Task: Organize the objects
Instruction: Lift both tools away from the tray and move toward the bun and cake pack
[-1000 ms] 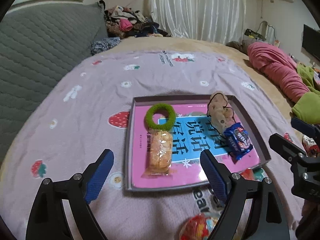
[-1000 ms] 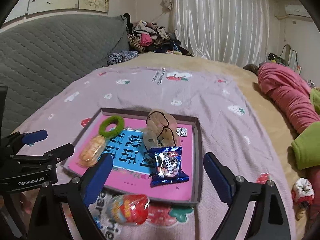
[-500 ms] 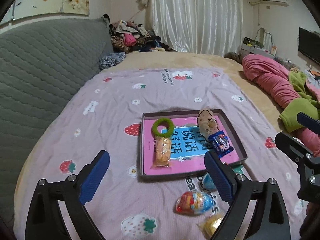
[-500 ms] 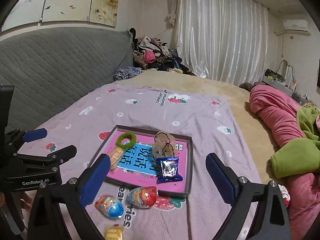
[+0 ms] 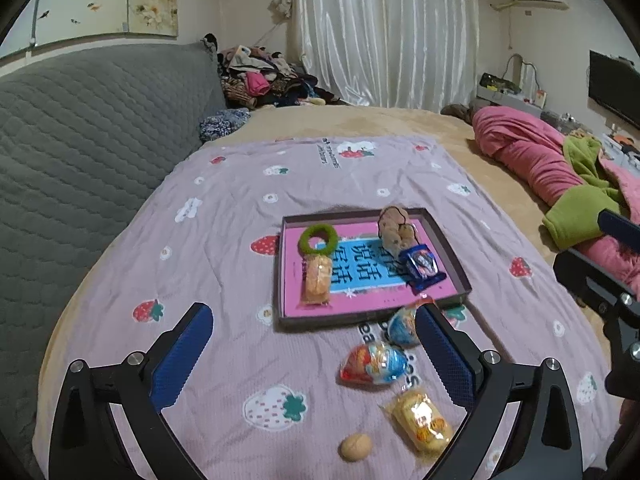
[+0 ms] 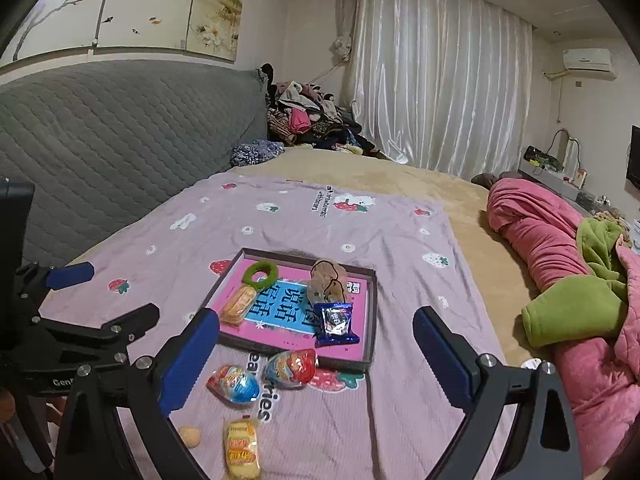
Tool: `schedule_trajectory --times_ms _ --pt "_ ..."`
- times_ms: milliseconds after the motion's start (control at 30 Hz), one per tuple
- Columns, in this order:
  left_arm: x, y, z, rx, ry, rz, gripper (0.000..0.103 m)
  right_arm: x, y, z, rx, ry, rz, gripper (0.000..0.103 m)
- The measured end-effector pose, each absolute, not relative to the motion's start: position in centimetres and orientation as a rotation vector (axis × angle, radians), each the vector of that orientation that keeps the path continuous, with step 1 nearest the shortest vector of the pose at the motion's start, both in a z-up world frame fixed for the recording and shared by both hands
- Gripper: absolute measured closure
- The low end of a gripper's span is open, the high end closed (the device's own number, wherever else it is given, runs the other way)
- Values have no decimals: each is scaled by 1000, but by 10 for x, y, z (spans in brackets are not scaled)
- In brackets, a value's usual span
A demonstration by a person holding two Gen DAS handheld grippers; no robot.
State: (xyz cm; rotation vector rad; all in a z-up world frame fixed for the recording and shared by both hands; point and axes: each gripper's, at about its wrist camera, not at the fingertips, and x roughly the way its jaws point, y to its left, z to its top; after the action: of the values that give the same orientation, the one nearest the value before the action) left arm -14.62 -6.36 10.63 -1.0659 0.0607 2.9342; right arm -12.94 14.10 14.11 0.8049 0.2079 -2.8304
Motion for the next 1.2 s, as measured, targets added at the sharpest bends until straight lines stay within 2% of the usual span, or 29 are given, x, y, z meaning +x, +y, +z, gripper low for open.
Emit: schedule_trajectory --times_ms 600,1200 --pt "-103 -58 96 -1106 88 2911 2 -89 141 146 797 234 -2833 5" --pt "-82 -56 61 -1198 101 2884 2 -54 143 114 866 250 -2797 5"
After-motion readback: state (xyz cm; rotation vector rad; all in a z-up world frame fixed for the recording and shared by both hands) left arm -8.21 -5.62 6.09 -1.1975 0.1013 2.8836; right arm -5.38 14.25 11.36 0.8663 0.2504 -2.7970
